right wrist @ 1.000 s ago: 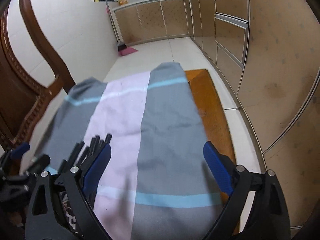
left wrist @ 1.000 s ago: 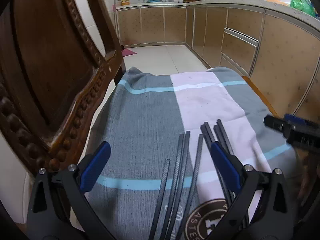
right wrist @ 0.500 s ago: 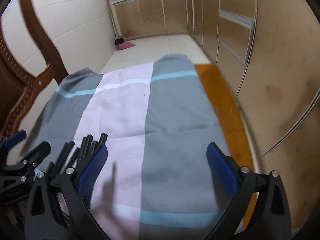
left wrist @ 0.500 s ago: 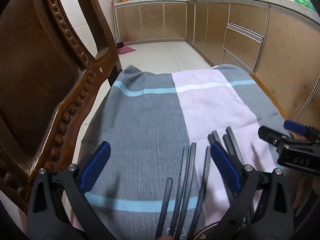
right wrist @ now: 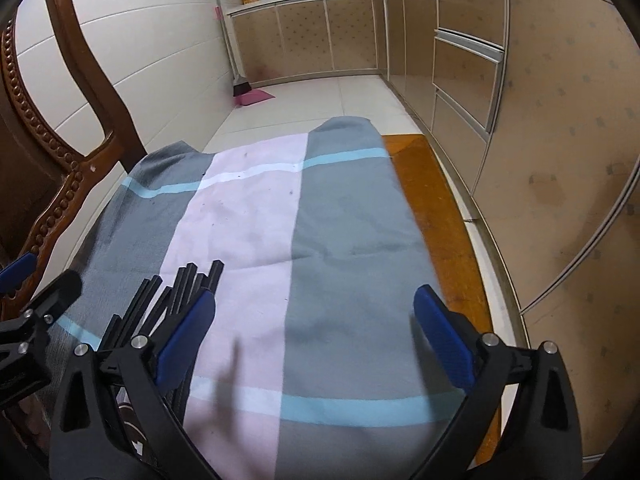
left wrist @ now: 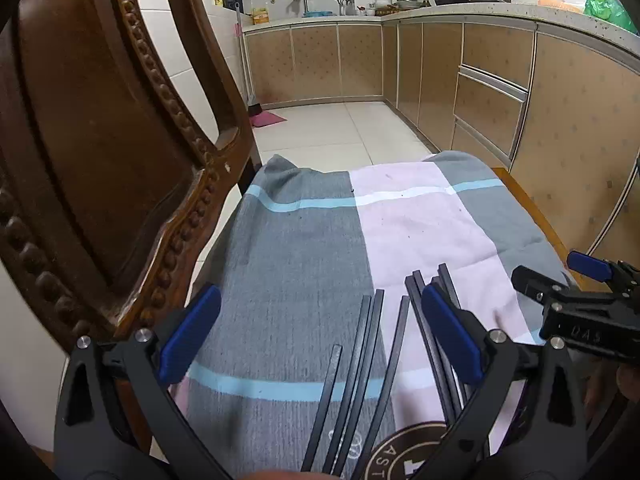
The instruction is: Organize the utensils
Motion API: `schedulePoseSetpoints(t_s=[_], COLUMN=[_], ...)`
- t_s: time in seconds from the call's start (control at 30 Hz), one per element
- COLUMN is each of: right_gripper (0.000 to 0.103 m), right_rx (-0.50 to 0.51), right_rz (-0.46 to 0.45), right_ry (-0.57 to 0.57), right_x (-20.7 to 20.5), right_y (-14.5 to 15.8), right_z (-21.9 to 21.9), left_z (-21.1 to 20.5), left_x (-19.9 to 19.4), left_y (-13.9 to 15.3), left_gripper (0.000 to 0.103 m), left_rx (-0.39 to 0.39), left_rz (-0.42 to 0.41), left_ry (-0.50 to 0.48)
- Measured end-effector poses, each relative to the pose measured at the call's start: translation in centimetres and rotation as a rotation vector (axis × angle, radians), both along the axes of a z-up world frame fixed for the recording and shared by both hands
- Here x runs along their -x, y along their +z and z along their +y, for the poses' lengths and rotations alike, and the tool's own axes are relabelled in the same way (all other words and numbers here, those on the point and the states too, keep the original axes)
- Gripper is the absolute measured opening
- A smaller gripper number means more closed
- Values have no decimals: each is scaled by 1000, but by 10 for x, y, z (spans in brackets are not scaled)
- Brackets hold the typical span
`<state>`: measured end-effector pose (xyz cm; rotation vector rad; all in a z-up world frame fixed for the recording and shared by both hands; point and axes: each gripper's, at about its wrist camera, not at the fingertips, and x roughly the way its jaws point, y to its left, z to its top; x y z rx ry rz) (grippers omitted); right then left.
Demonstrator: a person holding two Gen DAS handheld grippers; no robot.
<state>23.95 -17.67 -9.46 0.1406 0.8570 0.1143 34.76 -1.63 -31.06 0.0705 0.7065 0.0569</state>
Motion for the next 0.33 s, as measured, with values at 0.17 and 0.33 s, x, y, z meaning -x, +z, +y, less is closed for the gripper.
schedulePoseSetpoints(t_s=[0.17,0.33], right_gripper=[97,97], right_rx=[11,34], right_rz=[11,19], right_ry=[-13,-10], right_x=[-1,-2], right_y=[-5,-11], right_z=[-1,4], left_z=[1,5], left_x=[-4,-7], left_y=[-3,-9], left_gripper=[99,99], left_rx=[-14,-51], left_rz=[26,37], left_ry=[-2,-5])
